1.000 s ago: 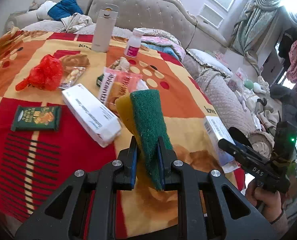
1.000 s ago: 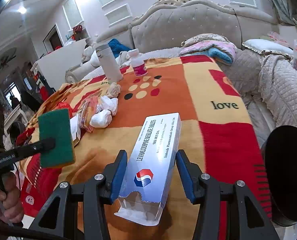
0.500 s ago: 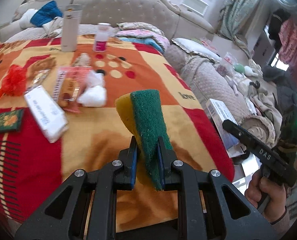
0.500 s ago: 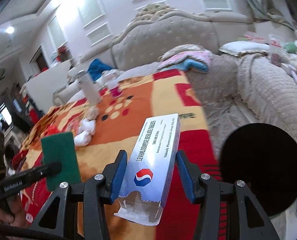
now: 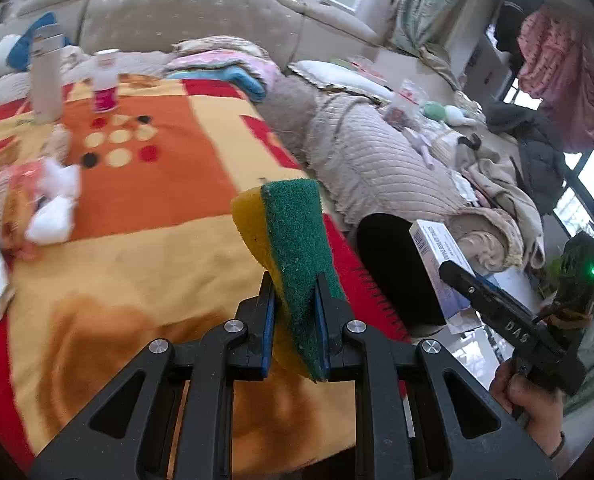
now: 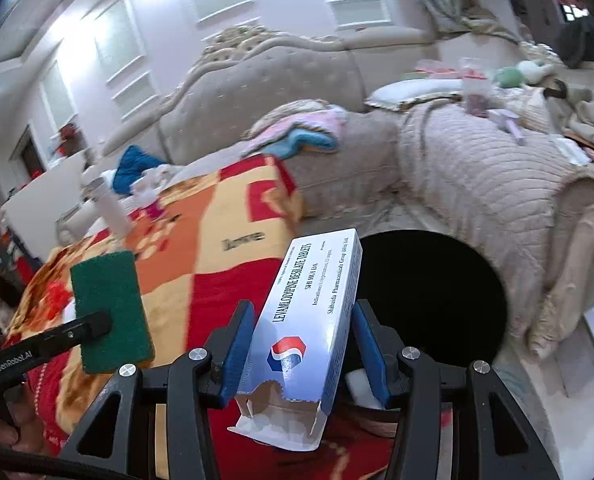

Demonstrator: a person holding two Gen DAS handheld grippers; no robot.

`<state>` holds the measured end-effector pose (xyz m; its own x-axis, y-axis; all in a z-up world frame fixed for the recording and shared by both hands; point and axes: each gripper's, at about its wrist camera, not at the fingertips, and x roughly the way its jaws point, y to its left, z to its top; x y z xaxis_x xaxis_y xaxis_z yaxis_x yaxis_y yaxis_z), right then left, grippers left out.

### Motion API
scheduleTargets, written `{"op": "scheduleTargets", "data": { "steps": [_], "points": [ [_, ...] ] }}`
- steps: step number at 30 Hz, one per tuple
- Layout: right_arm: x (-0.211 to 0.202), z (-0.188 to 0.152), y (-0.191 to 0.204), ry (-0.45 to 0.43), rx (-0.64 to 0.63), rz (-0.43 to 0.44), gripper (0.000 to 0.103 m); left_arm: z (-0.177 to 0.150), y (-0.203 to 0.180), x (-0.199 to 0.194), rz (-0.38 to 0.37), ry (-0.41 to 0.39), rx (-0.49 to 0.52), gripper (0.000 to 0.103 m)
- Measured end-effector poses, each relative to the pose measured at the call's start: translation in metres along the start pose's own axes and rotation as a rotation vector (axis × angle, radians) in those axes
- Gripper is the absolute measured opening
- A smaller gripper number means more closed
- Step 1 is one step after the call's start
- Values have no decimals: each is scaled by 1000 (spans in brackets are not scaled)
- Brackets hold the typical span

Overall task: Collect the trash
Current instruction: 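Carry the green pad and white medicine box from the blanket over the black bin, then open the right tool to drop the medicine box while the left drops the green pad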

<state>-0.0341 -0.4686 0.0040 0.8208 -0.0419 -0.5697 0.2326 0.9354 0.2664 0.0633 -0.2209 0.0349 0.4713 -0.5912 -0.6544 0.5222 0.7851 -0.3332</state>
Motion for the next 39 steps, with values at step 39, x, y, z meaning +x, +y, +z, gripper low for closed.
{"op": "scheduleTargets", "data": {
  "steps": [39],
  "points": [
    [27,11,-53,53,131,-244,43,18,-100,157,-42,204,307,23]
  ]
}}
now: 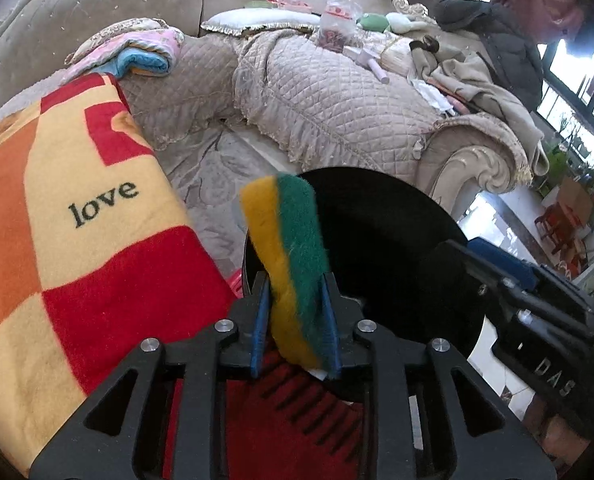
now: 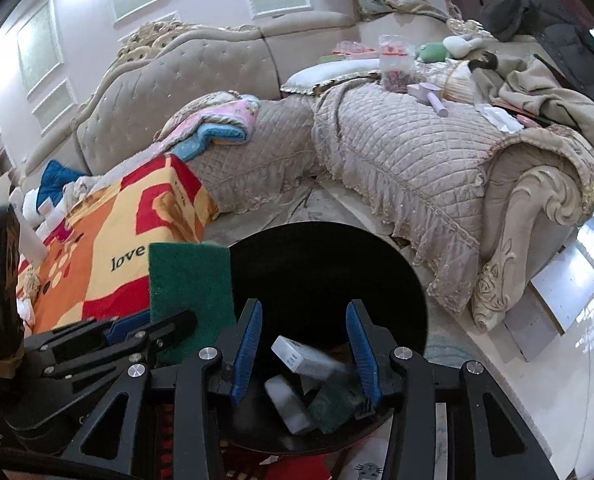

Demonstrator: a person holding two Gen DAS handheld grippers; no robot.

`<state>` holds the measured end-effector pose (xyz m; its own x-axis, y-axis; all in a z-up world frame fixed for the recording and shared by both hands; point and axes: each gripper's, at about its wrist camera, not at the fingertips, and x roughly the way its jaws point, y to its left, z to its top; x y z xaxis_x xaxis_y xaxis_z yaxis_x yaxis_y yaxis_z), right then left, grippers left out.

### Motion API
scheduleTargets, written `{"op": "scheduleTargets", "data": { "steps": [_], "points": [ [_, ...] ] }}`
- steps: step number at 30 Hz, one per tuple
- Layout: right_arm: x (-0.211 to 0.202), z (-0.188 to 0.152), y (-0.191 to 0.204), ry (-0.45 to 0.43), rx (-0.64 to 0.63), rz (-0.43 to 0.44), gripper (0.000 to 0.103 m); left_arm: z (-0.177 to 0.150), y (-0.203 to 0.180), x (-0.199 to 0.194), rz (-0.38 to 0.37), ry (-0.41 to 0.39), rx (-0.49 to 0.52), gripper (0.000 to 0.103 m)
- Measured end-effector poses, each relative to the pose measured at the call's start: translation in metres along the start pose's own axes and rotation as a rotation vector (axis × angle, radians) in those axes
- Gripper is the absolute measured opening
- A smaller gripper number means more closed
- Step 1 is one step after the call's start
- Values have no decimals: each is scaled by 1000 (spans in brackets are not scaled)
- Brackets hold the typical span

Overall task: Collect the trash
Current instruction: 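Open the right tool to drop the medicine box while the left drops the green pad, then grasp the white Lexapro box with the left tool while the right grasps the white tissue bundle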

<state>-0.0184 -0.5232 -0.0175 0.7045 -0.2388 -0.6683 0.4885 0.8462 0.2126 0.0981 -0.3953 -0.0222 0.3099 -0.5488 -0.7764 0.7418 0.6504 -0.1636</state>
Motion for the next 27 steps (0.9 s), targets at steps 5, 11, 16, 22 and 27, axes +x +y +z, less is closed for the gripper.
{"op": "scheduleTargets", "data": {
  "steps": [5,11,16,22,27],
  "points": [
    [0,0,-5,7,18,-6,43,-1,2,-1,11,1,-5,35],
    [-1,0,-6,9,15,-4,43,-4,12,-9,11,-33,-60,43],
    [1,0,-5,12,12,-3,43,-9,20,-18,19,-52,-107,43],
    [0,-2,6,13,-9,-8,43,-33,38,-49,46,-62,-154,43],
    [0,-3,18,10,-40,-11,43,-56,61,-88,82,-91,-190,43]
  ]
}}
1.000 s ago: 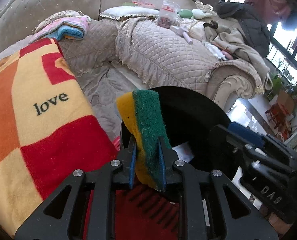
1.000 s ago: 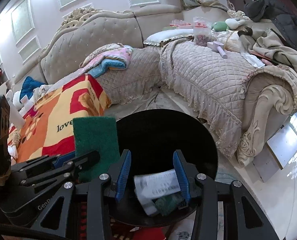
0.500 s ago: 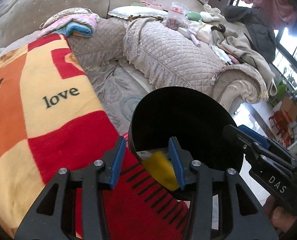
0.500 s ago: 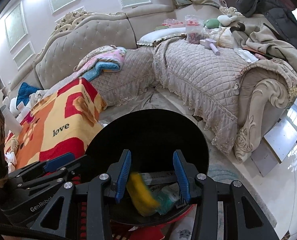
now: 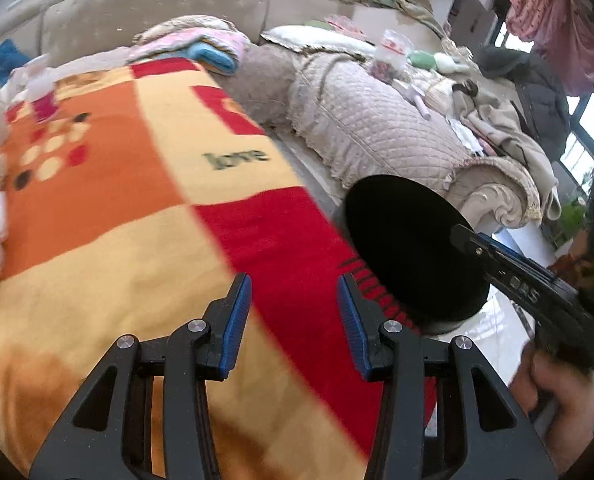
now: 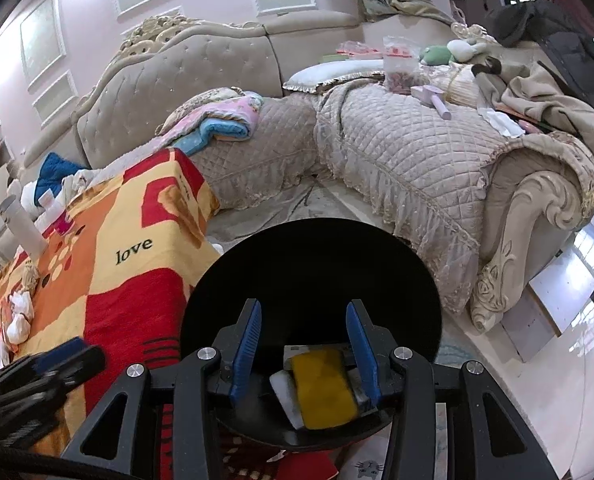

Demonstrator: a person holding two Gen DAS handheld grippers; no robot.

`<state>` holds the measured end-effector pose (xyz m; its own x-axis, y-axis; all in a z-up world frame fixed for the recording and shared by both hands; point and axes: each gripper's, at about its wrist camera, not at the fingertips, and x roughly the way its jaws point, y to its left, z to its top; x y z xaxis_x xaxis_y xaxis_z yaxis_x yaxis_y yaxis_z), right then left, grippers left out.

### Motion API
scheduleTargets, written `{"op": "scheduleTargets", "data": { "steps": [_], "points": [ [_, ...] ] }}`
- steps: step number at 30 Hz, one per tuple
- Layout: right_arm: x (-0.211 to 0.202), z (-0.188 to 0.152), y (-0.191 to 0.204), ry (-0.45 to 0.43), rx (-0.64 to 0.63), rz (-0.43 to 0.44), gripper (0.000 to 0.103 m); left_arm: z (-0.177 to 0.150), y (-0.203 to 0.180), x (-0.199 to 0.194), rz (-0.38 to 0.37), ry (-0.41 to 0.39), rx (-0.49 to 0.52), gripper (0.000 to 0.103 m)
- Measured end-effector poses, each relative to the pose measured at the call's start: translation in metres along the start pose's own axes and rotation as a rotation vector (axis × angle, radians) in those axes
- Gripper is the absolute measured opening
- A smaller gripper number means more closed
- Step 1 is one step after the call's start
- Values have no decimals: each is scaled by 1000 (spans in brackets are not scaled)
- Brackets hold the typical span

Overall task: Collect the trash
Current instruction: 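Grasp the white Lexapro box with the left tool while the right grasps the white tissue bundle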

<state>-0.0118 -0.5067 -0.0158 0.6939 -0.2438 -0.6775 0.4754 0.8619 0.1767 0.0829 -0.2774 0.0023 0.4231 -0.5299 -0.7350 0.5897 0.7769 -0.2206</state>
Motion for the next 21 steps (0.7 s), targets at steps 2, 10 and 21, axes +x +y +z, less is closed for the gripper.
{"op": "scheduleTargets", "data": {
  "steps": [2,10,21],
  "points": [
    [1,0,5,4,-5,2,43,-7,15,-18,30,-21,-14,43],
    [-2,-1,41,-18,-37,63,43,-58,104,-97,190,-78,-185,43],
    [8,-31,164,63,-335,373,49,-81,240,-140,365,-107,-514,52]
  ]
}}
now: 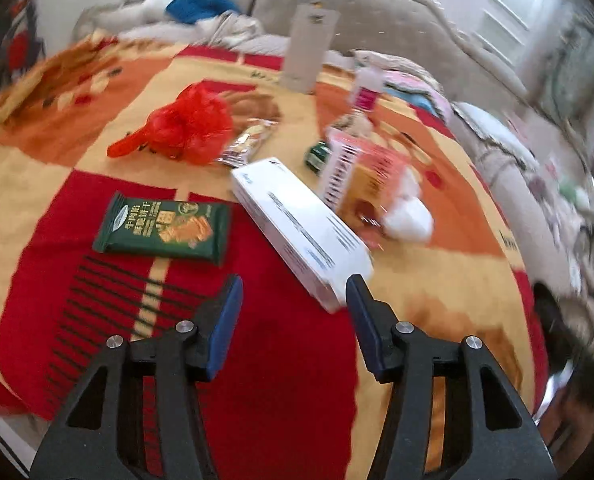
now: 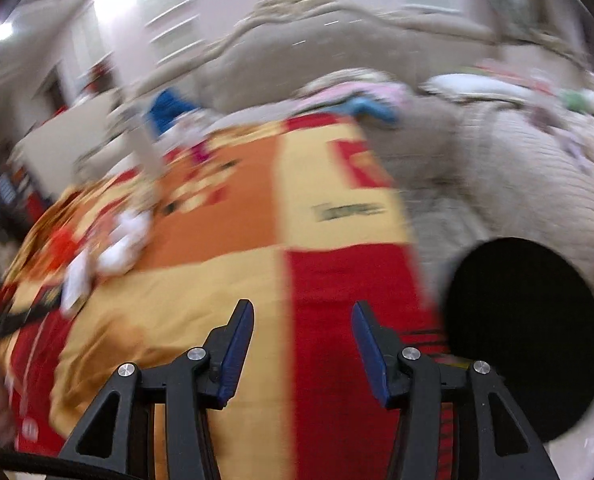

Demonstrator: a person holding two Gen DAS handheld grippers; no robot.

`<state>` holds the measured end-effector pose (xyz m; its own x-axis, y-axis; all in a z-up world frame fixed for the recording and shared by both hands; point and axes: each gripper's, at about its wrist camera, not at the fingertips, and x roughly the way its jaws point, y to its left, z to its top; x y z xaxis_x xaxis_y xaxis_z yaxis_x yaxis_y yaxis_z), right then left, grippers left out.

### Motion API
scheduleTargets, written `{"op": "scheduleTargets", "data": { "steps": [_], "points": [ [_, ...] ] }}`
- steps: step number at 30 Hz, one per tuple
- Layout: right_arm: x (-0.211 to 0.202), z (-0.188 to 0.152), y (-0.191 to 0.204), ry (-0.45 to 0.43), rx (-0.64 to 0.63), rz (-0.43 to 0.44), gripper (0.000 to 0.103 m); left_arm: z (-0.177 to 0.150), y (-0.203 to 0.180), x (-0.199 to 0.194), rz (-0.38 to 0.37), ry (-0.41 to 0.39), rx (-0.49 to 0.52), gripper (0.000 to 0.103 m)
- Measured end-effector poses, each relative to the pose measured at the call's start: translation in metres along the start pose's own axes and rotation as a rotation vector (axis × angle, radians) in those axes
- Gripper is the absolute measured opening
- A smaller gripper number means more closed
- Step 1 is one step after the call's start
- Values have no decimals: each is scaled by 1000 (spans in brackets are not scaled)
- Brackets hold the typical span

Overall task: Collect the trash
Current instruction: 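Grasp the white Lexapro box with the left tool while the right grasps the white tissue bundle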

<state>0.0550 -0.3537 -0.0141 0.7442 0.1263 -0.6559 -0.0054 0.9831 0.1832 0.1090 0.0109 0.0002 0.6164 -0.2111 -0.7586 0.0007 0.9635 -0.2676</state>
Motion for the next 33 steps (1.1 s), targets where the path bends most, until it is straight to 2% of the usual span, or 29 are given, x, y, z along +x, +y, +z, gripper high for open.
{"op": "scheduleTargets", "data": {
  "steps": [2,5,10,11,13,16,18,19,21,27,30,33],
  "points": [
    [10,-3,21,22,-64,48,49,12,-7,16,9,27,-10,52],
    [21,-8,43,45,-138,61,49,21,-19,34,-13,50,0,52],
    [29,-11,47,61,-123,70,49,31,-22,50,75,23,-6,59],
    [30,-11,46,62,-117,71,49,33,-19,53,77,23,-23,63],
    [29,-11,46,63,-116,72,49,36,-13,60,70,40,-50,63],
    [29,-10,47,71,-130,69,49,36,-16,61,84,33,-16,64],
    [29,-9,50,66,-140,68,49,32,-18,59,88,20,23,57],
    [28,-9,51,58,-141,75,49,28,-18,54,91,3,39,49],
    [22,-7,53,32,-133,103,49,20,-14,41,67,-14,48,45],
    [17,7,69,-52,-74,249,52,-11,-15,-7,-25,-66,159,44],
    [36,24,84,-46,-26,281,53,-17,-17,-13,-64,-42,194,41],
    [61,43,106,0,1,289,53,-19,-17,-10,-92,-30,216,40]
  ]
}}
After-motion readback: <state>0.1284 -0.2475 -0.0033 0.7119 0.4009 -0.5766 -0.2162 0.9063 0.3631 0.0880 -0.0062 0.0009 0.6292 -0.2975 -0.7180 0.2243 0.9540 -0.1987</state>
